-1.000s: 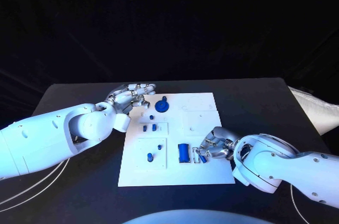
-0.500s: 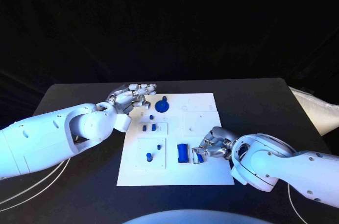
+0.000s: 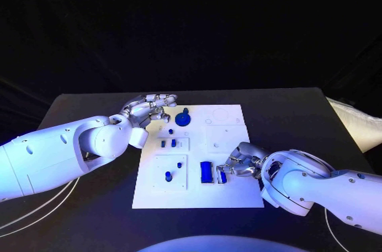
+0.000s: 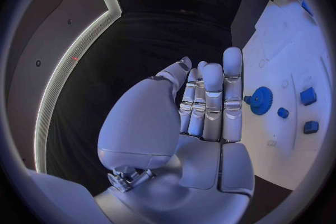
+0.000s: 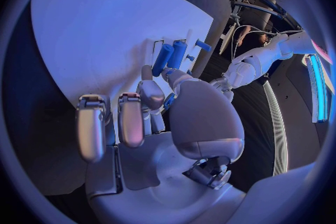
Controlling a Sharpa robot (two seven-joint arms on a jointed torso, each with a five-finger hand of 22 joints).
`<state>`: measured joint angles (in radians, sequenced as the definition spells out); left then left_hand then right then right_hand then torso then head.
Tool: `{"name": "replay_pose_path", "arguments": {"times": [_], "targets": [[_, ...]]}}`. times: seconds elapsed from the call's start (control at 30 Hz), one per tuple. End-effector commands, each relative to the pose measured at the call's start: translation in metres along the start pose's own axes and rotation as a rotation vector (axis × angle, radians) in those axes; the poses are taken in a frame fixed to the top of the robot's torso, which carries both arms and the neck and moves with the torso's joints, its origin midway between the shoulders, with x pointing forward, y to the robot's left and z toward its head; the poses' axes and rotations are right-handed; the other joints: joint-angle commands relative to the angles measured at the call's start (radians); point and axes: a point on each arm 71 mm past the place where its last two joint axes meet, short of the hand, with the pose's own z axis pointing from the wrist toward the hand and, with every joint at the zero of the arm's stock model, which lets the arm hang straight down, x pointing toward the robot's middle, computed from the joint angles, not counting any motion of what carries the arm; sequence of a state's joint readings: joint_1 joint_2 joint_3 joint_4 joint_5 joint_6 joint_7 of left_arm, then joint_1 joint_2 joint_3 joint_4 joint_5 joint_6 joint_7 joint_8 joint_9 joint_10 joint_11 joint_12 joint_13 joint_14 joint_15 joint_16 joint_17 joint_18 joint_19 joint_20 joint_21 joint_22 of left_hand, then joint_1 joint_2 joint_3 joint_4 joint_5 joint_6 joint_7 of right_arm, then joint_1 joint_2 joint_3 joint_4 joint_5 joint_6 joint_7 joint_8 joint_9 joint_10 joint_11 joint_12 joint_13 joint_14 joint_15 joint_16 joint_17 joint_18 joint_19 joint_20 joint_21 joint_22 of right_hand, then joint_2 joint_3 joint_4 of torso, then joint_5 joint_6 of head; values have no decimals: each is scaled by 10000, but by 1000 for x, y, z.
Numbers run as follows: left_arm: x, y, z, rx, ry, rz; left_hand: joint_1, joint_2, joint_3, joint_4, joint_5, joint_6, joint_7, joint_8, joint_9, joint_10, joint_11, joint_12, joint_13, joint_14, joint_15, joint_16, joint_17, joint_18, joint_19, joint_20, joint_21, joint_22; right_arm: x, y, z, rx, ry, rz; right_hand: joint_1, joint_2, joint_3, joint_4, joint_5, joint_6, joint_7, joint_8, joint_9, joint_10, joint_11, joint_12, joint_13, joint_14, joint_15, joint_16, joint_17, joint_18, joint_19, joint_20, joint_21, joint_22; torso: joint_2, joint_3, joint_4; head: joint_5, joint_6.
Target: Assemble the parts on the task board
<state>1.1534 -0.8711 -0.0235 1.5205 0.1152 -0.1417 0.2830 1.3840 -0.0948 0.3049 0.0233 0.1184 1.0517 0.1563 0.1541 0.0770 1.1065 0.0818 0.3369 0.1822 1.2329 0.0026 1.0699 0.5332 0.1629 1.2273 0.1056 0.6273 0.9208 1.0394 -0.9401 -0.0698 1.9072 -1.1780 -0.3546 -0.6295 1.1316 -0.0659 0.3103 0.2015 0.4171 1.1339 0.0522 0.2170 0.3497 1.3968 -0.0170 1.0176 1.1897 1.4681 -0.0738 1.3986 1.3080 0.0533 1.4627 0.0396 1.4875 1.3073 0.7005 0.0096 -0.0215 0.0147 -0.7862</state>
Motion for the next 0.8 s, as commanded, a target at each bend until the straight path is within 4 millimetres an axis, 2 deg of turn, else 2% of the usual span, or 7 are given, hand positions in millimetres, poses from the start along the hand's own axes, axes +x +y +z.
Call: {"name": "replay_pose_path", "arguments": {"times": [0.03, 0.3, 0.4, 0.73, 0.8], "targets": [[3, 0, 0, 23, 246, -41, -2, 95, -57, -12, -39, -67, -7, 62, -12, -48, -3, 54, 16, -80, 9, 38, -12, 112, -12, 2, -48, -10, 2, 2, 0, -66, 212, -396, -116, -9, -126, 6, -72, 23, 77, -49, -8, 86, 10, 73, 22, 655, -57, 38, 630, -201, 262, -67, 57, 1438, -3, -2, -1, 11, -1], [3, 0, 0, -2, 261, -36, -15, 98, -77, -1, -41, -76, -3, 68, -14, -65, 1, 72, 19, -85, 11, 39, -25, 113, -15, 3, -65, -20, 3, 2, 0, -92, 299, -533, -297, -103, -501, 82, -170, 28, 81, -71, 17, 80, 14, 51, 46, 651, -55, 25, 619, -204, 267, -68, 60, 1447, 1, -2, -2, 20, -17], [3, 0, 0, -9, 264, -31, -15, 98, -77, -1, -41, -76, -3, 68, -14, -65, 1, 72, 19, -85, 11, 39, -25, 113, -15, 3, -65, -20, 3, 2, 0, -99, 293, -565, -410, -135, -750, 153, -394, 35, 85, -85, 28, 75, 20, 36, 59, 649, -49, 16, 611, -201, 259, -65, 52, 1437, -1, -2, -1, 23, -18], [3, 0, 0, -40, 291, -34, -24, 101, -85, 7, -42, -78, -1, 71, -14, -71, 3, 79, 20, -89, 13, 36, -36, 113, -16, 4, -72, -24, 2, 1, -1, -116, 163, -647, -709, -20, -1948, 636, -2156, 46, 81, -162, 77, 57, 27, -14, 133, 643, -48, -14, 588, -196, 245, -51, 32, 1423, -2, 6, -6, 11, -15], [3, 0, 0, -47, 296, -36, -24, 101, -85, 7, -42, -78, -1, 71, -14, -71, 3, 79, 20, -89, 13, 36, -36, 113, -16, 4, -72, -24, 1, 1, -1, -137, 91, -677, -770, 1, -2250, 786, -2626, 49, 80, -174, 92, 54, 29, -26, 149, 643, -44, -21, 584, -195, 243, -50, 29, 1421, 1, 10, -10, 3, -1]]}}
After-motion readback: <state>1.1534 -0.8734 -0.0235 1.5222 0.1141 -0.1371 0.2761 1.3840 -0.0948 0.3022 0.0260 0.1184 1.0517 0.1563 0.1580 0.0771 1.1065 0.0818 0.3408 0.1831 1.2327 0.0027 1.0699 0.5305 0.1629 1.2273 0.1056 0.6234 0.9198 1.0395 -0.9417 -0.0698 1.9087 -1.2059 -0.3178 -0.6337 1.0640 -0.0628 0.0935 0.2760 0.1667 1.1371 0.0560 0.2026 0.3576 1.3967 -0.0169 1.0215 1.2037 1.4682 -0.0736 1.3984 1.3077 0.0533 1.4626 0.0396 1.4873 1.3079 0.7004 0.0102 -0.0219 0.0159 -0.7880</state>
